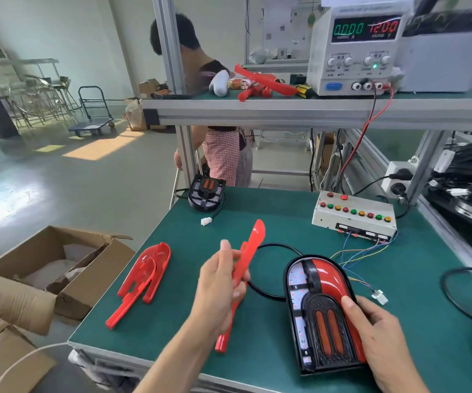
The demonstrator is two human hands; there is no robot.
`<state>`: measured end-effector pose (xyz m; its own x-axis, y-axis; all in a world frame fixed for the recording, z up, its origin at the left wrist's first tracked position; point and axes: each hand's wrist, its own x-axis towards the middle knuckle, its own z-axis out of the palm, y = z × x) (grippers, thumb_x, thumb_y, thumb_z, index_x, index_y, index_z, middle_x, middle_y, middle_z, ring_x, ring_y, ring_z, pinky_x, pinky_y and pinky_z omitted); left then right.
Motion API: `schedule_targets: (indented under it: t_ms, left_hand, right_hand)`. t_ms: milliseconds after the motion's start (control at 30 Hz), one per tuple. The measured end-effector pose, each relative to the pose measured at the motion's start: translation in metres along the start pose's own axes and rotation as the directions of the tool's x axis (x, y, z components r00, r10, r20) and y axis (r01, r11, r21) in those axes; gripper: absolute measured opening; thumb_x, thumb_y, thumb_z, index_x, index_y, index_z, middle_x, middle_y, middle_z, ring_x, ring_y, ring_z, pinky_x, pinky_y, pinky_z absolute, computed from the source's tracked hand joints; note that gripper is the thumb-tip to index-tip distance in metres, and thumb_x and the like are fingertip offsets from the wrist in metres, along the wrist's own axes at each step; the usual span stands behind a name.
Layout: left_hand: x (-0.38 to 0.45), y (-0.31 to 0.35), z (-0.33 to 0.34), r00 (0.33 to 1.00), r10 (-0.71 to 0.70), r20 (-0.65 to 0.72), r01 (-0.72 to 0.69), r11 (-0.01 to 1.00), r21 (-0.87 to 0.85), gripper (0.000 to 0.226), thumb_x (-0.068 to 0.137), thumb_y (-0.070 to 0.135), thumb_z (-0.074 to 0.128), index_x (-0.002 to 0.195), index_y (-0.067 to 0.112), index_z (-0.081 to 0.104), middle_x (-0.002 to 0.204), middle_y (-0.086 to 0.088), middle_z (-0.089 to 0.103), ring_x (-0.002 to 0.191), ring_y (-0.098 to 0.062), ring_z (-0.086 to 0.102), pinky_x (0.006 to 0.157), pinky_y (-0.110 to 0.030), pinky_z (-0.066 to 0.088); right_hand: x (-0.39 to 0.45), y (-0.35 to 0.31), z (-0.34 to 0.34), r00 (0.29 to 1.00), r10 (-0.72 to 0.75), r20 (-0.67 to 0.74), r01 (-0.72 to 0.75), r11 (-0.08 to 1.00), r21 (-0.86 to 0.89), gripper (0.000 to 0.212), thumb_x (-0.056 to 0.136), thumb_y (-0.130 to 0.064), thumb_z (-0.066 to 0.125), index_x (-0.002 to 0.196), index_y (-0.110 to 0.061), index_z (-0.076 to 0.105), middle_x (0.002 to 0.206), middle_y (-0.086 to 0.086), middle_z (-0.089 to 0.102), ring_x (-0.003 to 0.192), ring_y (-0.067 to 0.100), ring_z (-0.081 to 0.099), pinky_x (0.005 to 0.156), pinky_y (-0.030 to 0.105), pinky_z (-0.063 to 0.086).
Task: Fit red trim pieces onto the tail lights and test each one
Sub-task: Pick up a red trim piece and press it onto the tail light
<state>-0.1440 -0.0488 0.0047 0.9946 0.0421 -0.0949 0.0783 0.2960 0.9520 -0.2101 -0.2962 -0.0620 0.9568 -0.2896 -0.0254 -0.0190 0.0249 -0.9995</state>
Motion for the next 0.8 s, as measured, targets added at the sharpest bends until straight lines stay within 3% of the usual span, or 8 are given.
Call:
schedule_targets:
  t_ms: [67,133,200,300,400,500,667,800]
  left_hand:
    - [-0.011,-0.006,0.013,0.999,-0.001,0.052,-0.001,0.999,0.039,0.048,0.098,0.048,0.060,0.104,0.000,0.058,0.064,-0.007,0.053,0.039,-0.011,0.029,0.039,-0.019,0.024]
    - [-0.021,-0.012,0.022,0.996,-0.004,0.084,-0.005,0.995,0.102,0.042,0.090,0.035,0.075,0.105,0.000,0.057,0.062,-0.005,0.056,0.039,-0.013,0.036,0.041,-0.019,0.030]
    - [-0.030,-0.017,0.030,0.995,0.003,0.101,-0.017,0.990,0.143,0.027,0.095,0.022,0.070,0.103,0.000,0.056,0.062,-0.006,0.061,0.039,-0.016,0.049,0.044,-0.021,0.038]
    - [-0.043,-0.024,0.037,0.992,0.068,0.104,-0.093,0.960,0.265,0.020,0.102,0.025,0.057,0.096,0.006,0.056,0.066,-0.010,0.069,0.047,-0.019,0.061,0.049,-0.027,0.046]
    - [-0.053,-0.031,0.040,0.974,0.212,0.081,-0.221,0.801,0.556,0.028,0.099,0.038,0.058,0.078,0.019,0.056,0.066,-0.004,0.063,0.054,-0.007,0.051,0.056,-0.024,0.043]
    - [-0.059,-0.035,0.045,0.953,0.302,0.025,-0.224,0.645,0.731,0.039,0.097,0.042,0.060,0.064,0.022,0.048,0.069,0.003,0.052,0.067,-0.010,0.046,0.065,-0.020,0.036]
    - [-0.068,-0.042,0.054,0.954,0.293,-0.056,-0.172,0.692,0.701,0.025,0.088,0.046,0.068,0.075,0.027,0.060,0.067,0.007,0.063,0.064,-0.010,0.055,0.065,-0.029,0.047]
    - [-0.074,-0.047,0.057,0.960,0.276,-0.037,-0.172,0.691,0.702,0.025,0.085,0.042,0.074,0.089,0.035,0.051,0.069,0.026,0.062,0.065,-0.008,0.059,0.070,-0.034,0.052]
  right_hand:
    - [0.001,0.002,0.001,1.000,-0.004,0.002,0.004,1.000,0.022,0.032,0.075,-0.045,0.072,0.097,-0.023,0.081,0.085,0.017,0.078,0.069,0.028,0.074,0.063,0.041,0.063]
    - [0.001,0.003,0.000,1.000,-0.006,0.009,0.006,0.999,0.032,0.031,0.076,-0.045,0.072,0.096,-0.023,0.081,0.086,0.018,0.078,0.072,0.033,0.074,0.069,0.048,0.064]
    - [0.002,0.004,0.000,1.000,-0.013,0.012,0.012,0.999,0.033,0.031,0.077,-0.045,0.072,0.096,-0.022,0.081,0.086,0.018,0.078,0.073,0.033,0.074,0.071,0.049,0.064]
    - [0.003,0.006,0.001,1.000,-0.020,0.011,0.020,0.999,0.037,0.029,0.080,-0.043,0.071,0.093,-0.019,0.080,0.085,0.018,0.078,0.070,0.026,0.073,0.066,0.040,0.064]
    - [0.004,0.008,0.001,1.000,-0.019,0.020,0.018,0.998,0.052,0.028,0.081,-0.043,0.070,0.093,-0.019,0.080,0.085,0.016,0.078,0.070,0.024,0.074,0.061,0.034,0.062]
    - [0.005,0.010,0.001,0.999,-0.039,0.013,0.038,0.998,0.051,0.031,0.079,-0.046,0.071,0.093,-0.020,0.080,0.085,0.014,0.078,0.070,0.020,0.074,0.061,0.029,0.060]
    - [0.006,0.014,0.001,0.999,-0.046,0.024,0.045,0.996,0.078,0.036,0.078,-0.048,0.073,0.097,-0.018,0.080,0.088,0.016,0.078,0.073,0.024,0.074,0.064,0.035,0.063]
    - [0.006,0.015,0.001,0.999,-0.053,0.013,0.051,0.995,0.088,0.038,0.077,-0.050,0.073,0.097,-0.018,0.080,0.090,0.016,0.079,0.077,0.027,0.075,0.071,0.041,0.064]
